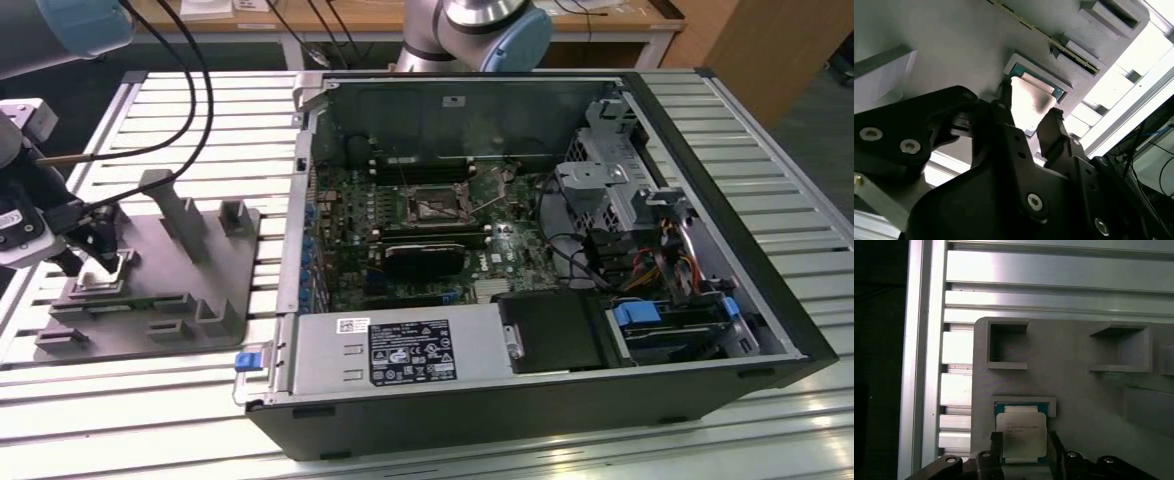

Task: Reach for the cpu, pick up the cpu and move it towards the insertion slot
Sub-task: 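Pick up the cpu and move it towards the insertion slot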

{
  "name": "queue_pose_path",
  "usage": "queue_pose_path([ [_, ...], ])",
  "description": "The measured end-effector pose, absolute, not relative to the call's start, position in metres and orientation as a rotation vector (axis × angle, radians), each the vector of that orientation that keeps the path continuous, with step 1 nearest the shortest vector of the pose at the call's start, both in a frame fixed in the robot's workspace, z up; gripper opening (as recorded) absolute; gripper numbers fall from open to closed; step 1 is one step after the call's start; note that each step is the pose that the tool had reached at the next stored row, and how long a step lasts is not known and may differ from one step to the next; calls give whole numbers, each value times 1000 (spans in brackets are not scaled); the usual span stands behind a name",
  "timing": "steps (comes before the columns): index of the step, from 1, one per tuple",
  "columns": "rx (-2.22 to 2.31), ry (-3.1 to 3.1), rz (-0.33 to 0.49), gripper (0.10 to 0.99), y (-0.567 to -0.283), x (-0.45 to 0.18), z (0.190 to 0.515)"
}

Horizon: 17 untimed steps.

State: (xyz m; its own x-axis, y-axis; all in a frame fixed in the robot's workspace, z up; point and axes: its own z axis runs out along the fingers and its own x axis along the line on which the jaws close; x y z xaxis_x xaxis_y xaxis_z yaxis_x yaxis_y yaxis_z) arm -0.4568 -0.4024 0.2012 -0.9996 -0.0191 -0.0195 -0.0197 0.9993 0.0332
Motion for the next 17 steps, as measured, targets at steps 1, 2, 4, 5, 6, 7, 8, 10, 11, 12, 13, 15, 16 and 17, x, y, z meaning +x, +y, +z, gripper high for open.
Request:
queue_pose_path([
  [1, -30, 3122, 52, 471, -402, -457, 201],
  [2, -30, 3122, 52, 988, -402, -457, 201],
  [4, -30, 3122, 52, 988, -402, -457, 201],
  [5, -30, 3122, 52, 988, -402, -457, 201],
  [6, -30, 3122, 52, 976, -402, -457, 201],
  [7, -30, 3122, 52, 976, -402, -457, 201],
  [8, -30, 3122, 52, 878, -402, -457, 201],
  [10, -30, 3122, 51, 816, -402, -457, 201],
  [11, -30, 3122, 52, 816, -402, -457, 201],
  [12, -30, 3122, 51, 800, -402, -457, 201],
  [13, -30, 3122, 51, 800, -402, -457, 201],
  [15, -30, 3122, 51, 729, -402, -457, 201],
  [16, -30, 3122, 51, 729, -402, -457, 201],
  [17, -30, 3122, 51, 729, -402, -457, 201],
])
